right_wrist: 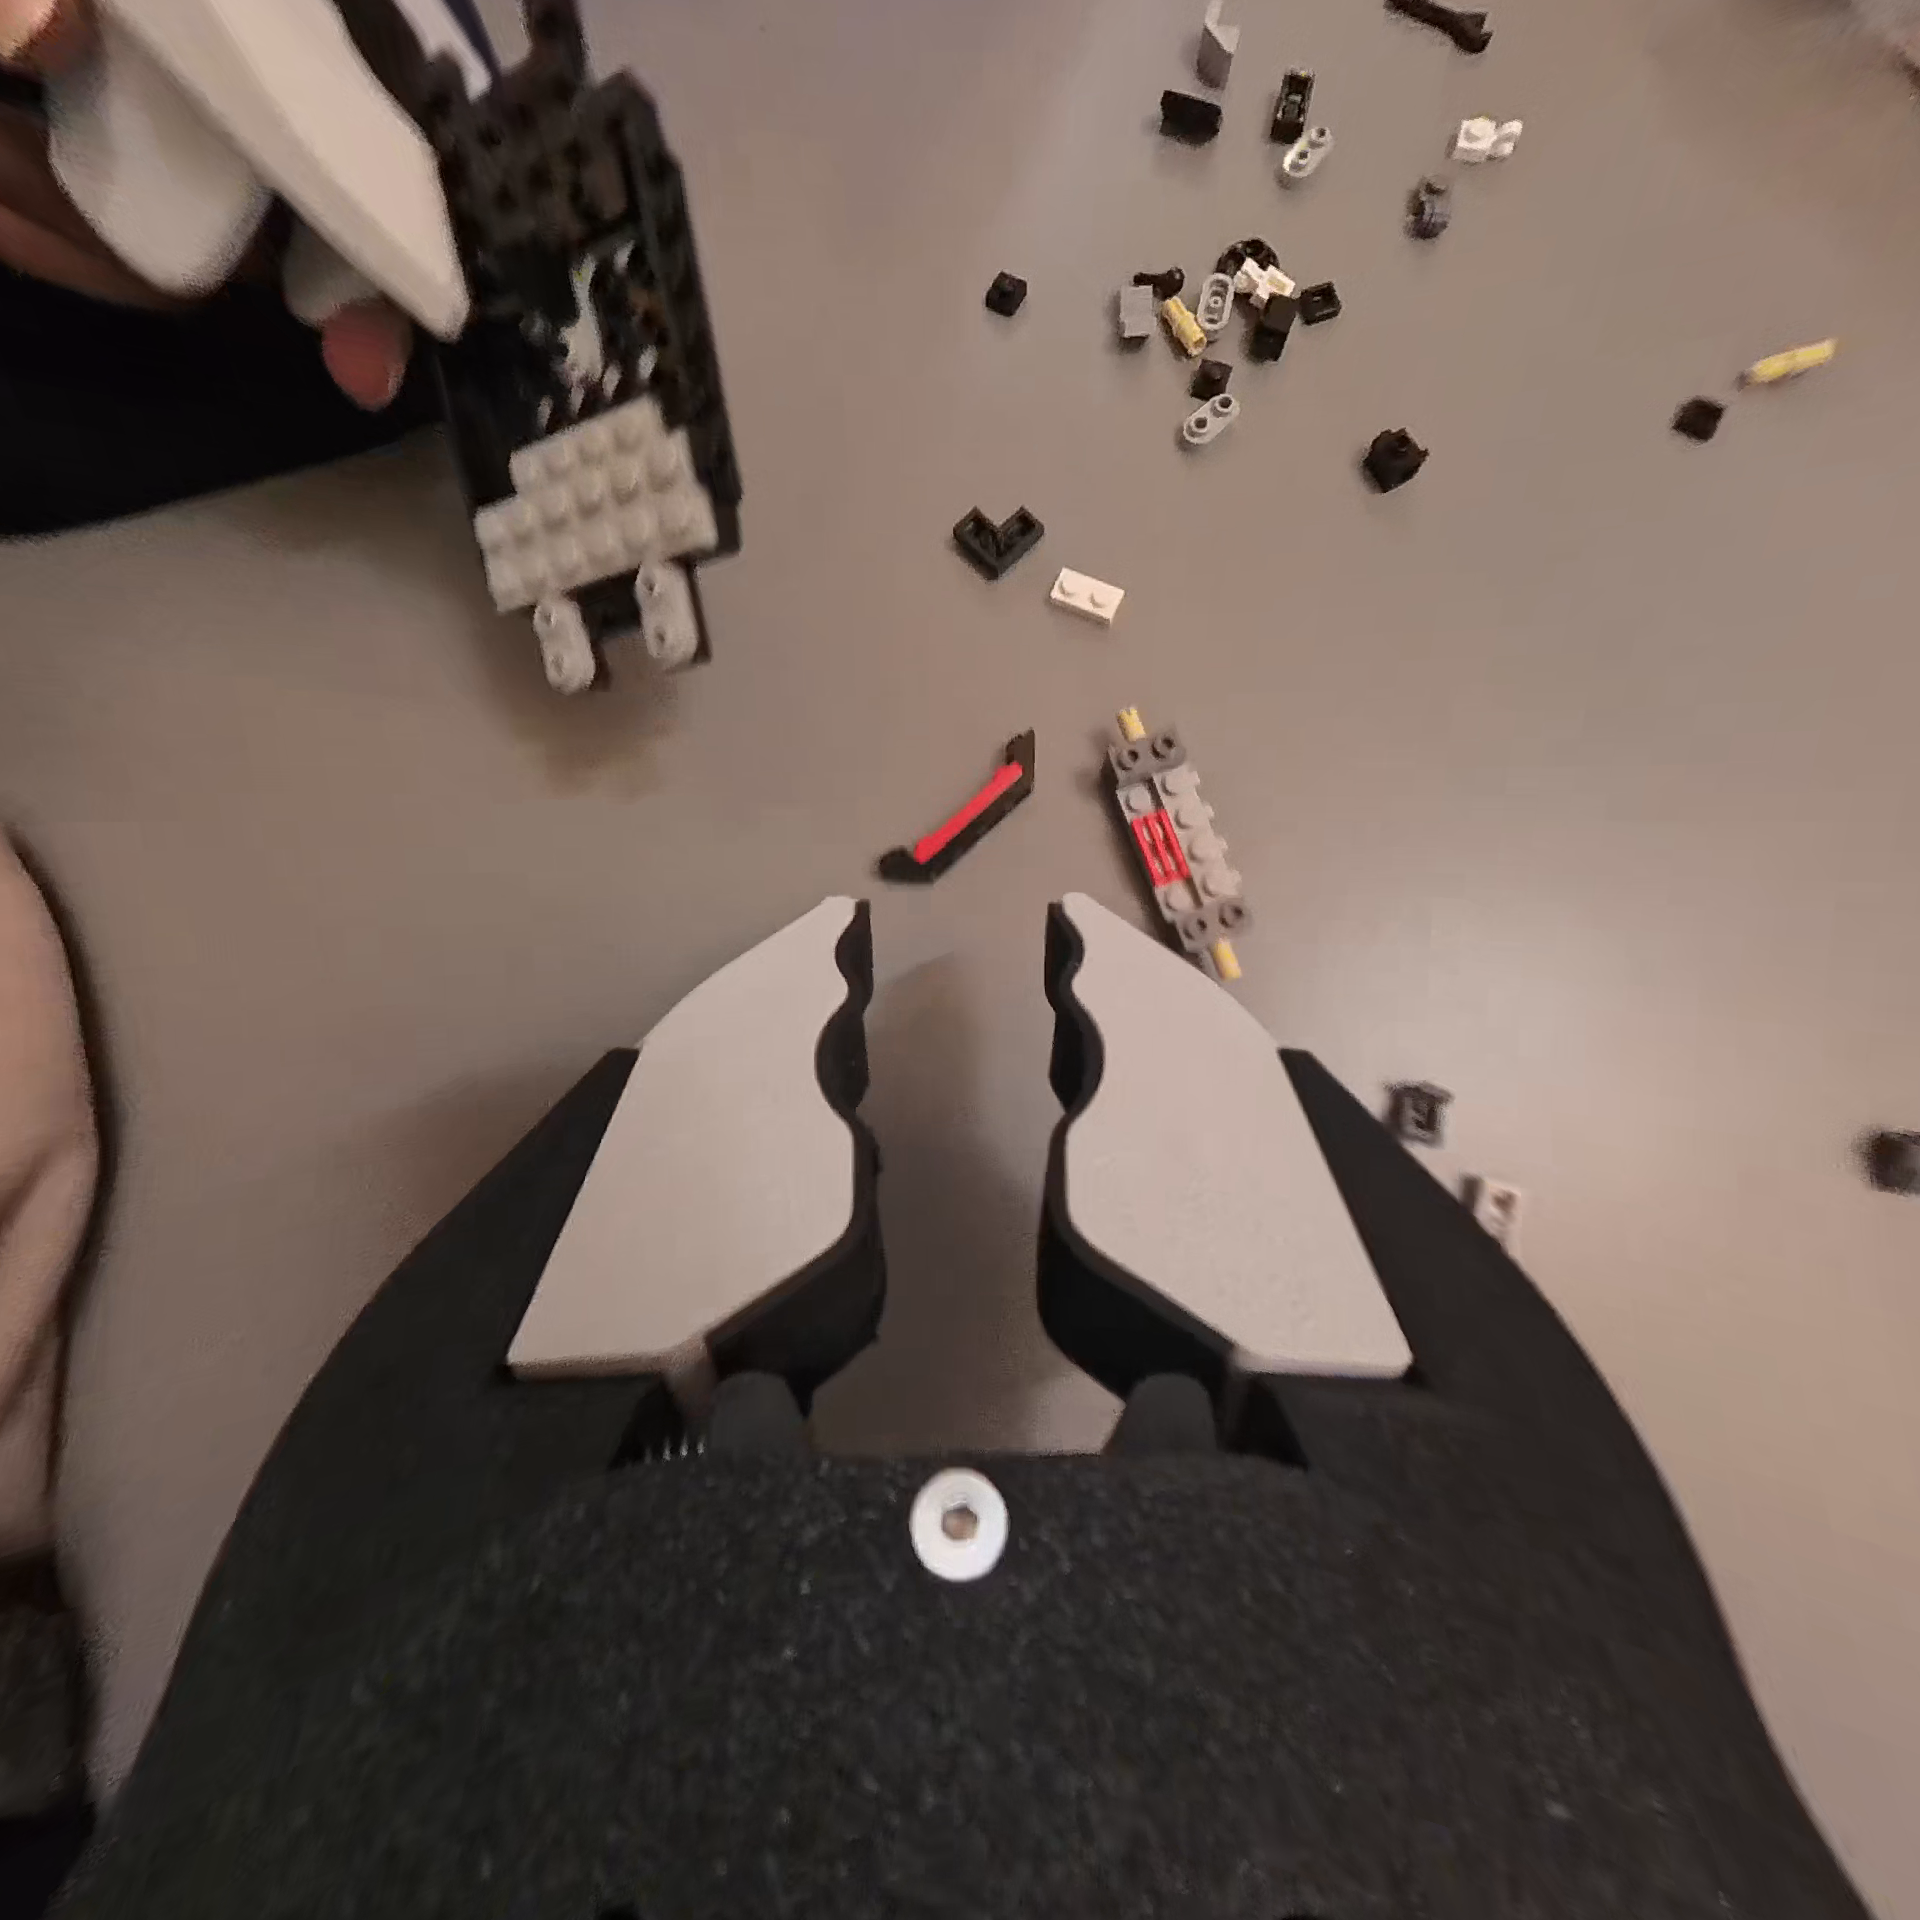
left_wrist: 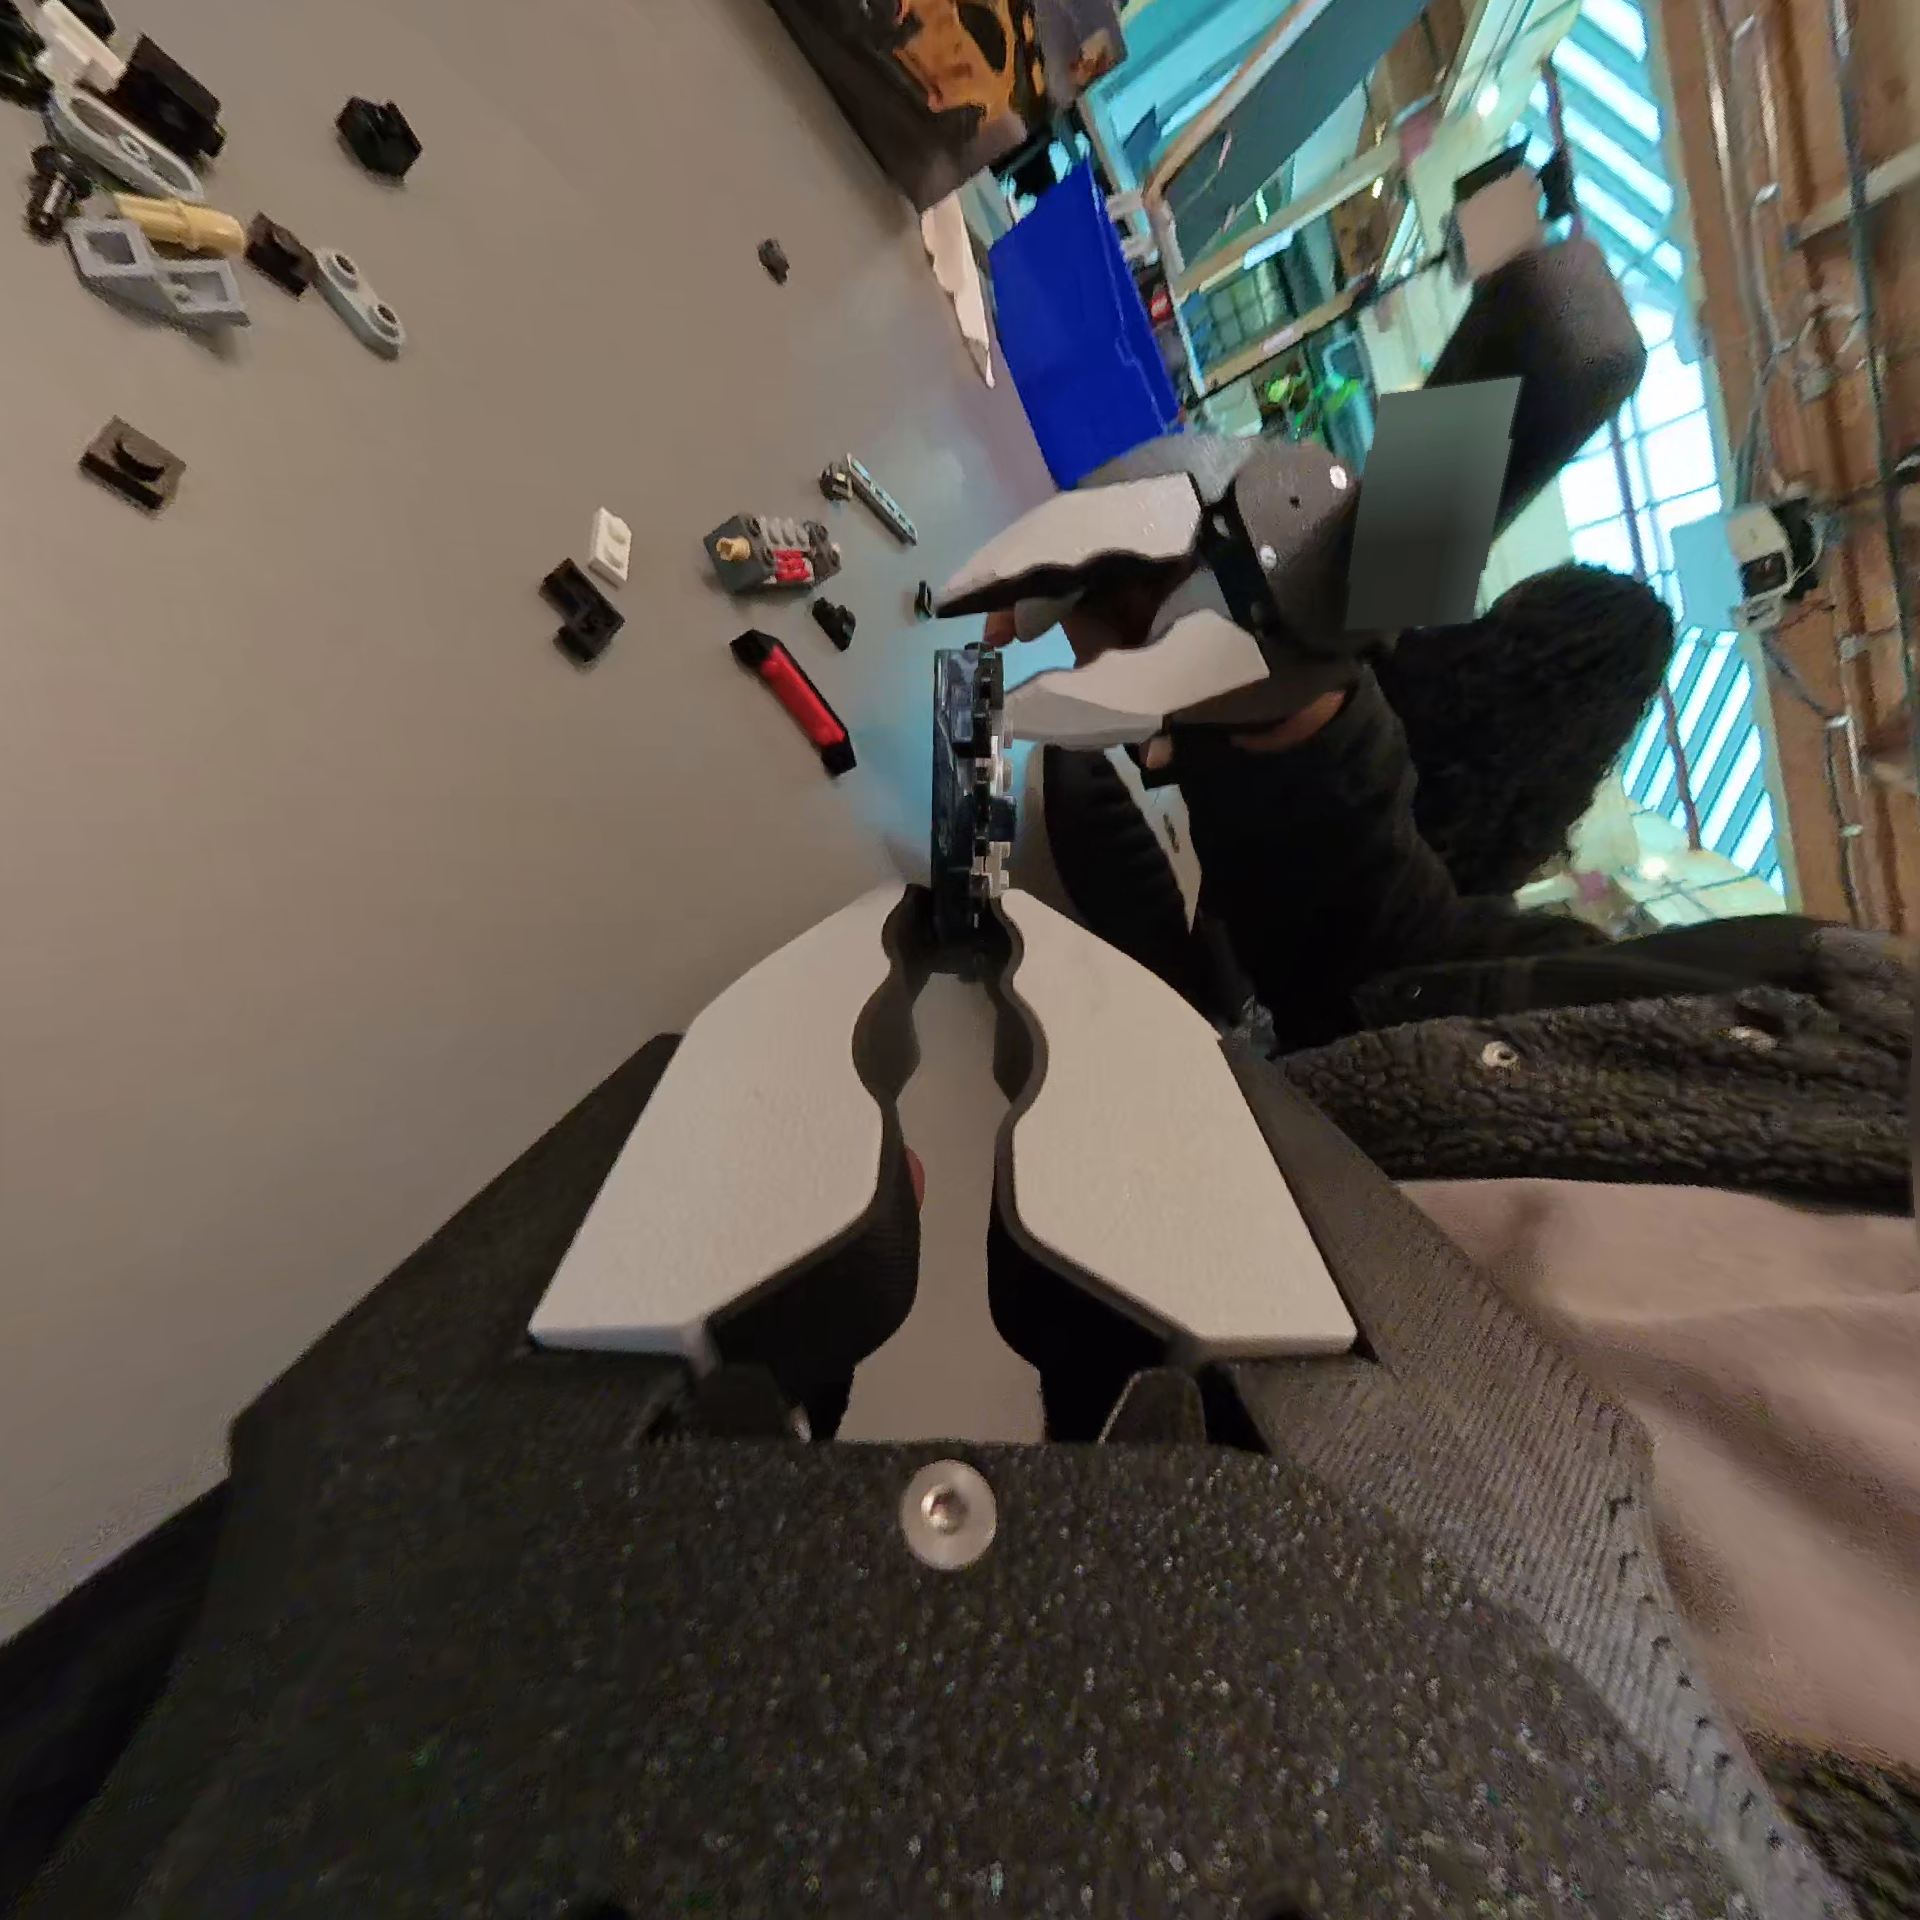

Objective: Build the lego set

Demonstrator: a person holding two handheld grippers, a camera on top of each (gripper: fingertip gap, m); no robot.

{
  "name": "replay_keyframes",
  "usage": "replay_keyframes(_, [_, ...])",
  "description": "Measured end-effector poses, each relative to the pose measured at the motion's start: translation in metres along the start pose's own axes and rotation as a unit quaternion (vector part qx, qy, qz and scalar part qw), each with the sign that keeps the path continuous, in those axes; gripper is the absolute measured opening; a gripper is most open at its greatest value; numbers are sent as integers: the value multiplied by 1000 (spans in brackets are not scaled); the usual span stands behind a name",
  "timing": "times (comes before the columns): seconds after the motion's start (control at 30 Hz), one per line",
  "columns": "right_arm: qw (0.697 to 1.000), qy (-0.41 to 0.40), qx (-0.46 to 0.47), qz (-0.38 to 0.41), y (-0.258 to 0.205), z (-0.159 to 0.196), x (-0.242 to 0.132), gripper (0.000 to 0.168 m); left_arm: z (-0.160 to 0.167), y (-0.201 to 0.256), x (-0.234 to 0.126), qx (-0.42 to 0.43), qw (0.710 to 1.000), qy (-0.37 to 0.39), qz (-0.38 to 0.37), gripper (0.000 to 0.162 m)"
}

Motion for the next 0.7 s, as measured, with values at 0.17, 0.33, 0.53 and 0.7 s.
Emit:
replay_keyframes(0.17, [998, -21, 59, -12, 0, 0, 33, 30, -1, -5, 3, 30, 998, -59, -3, 10])
replay_keyframes(0.33, [996, -39, 81, -10, 1, -2, 45, 28, -5, -8, 9, 51, 992, -112, 1, 10])
replay_keyframes(0.53, [996, -64, 50, -22, 4, -2, 45, 7, -6, -6, 21, 84, 979, -186, 12, 10])
replay_keyframes(0.7, [995, -23, 45, -88, 2, 1, 29, 7, -2, -2, 37, 121, 955, -268, 27, 10])
Point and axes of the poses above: each gripper's, where its closed fingertips meet, x out along the fingers, z out of its underside, y = z × x across the jaws, the point moved 9 cm from there along -x, back along the fingers, and after that the axes turned 5 degrees about -z, right-handed, at the moved point
